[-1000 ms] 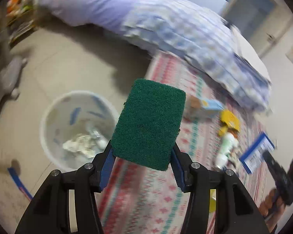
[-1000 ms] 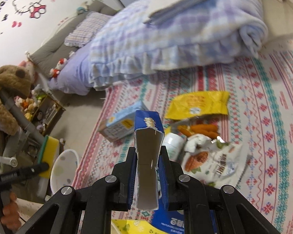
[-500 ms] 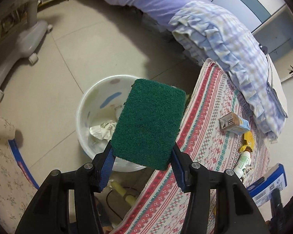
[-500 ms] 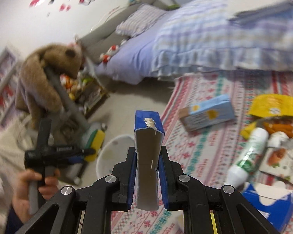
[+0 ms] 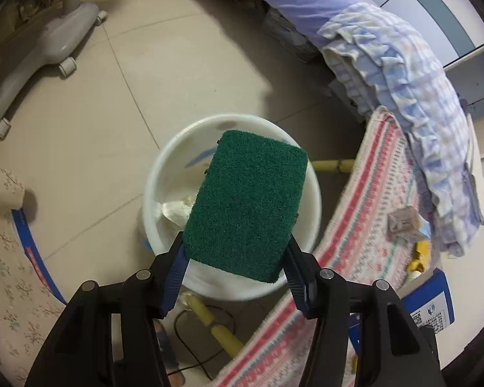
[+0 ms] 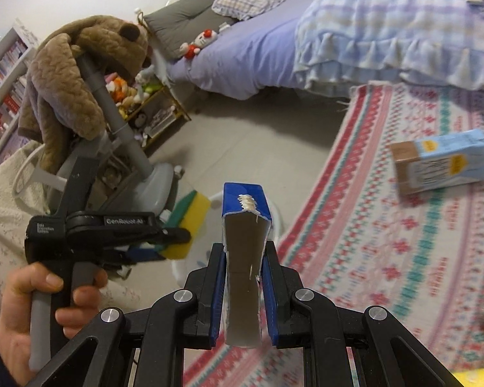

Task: Collect trash
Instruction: 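Carry the sponge over the wastebasket and open the left gripper to drop it, then open the right gripper over the wastebasket to drop the blue box piece, then move both grippers back to the rug and grasp the blue biscuit box with the right, then grasp the yellow paper cup with the left gripper and lift it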

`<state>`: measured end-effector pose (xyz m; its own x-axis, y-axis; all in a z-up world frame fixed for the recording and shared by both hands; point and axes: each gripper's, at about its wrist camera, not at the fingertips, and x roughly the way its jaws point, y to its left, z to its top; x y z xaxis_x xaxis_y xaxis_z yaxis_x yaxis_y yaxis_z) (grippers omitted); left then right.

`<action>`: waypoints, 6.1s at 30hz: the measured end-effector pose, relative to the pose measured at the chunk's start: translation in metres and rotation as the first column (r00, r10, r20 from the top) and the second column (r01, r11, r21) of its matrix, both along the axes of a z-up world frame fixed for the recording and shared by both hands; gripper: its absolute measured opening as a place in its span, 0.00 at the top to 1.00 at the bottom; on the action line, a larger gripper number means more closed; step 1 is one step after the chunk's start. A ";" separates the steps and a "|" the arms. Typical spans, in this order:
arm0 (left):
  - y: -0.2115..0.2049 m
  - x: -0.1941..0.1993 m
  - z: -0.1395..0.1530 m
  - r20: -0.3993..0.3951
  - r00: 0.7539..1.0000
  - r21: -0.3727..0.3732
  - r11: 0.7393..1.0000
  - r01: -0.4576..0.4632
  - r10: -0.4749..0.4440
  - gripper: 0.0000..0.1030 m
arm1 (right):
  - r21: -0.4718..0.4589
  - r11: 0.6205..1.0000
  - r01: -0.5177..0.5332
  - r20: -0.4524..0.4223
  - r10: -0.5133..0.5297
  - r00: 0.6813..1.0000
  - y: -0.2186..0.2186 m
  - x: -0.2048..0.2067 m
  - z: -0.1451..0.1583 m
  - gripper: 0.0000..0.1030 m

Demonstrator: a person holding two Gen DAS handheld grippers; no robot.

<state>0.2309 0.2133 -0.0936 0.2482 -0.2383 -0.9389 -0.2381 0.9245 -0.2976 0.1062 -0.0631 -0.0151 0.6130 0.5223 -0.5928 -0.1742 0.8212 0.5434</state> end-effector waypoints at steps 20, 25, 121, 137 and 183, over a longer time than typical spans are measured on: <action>0.021 0.001 0.008 0.038 0.999 -0.089 0.996 -0.019 0.023 0.27 | -0.042 0.999 0.000 -0.083 -0.004 0.997 0.066 0.081 -0.036 0.81; 0.028 -0.003 0.011 0.027 0.997 -0.112 0.991 -0.068 0.072 0.27 | -0.055 0.998 -0.006 -0.107 0.000 0.994 0.073 0.091 -0.044 0.80; -0.243 -0.098 0.037 0.062 0.864 0.130 0.863 0.489 -0.499 0.27 | -0.612 0.738 -0.284 -0.401 0.020 0.916 -0.201 -0.034 -0.091 0.56; -0.270 -0.115 0.034 0.090 0.812 0.027 0.816 0.577 -0.577 0.27 | -0.491 0.855 -0.166 -0.299 0.013 0.954 -0.227 -0.056 -0.048 0.59; -0.338 -0.134 -0.006 0.042 0.850 -0.245 0.820 0.518 -0.525 0.71 | -0.207 0.973 0.103 -0.151 -0.136 0.979 -0.260 -0.081 -0.005 0.59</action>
<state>0.0968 -0.1249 -0.0998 -0.0012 -0.5418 -0.8405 0.2480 0.8141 -0.5251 0.0249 -0.3234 -0.0204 0.5499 0.3136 -0.7741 0.0093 0.9245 0.3812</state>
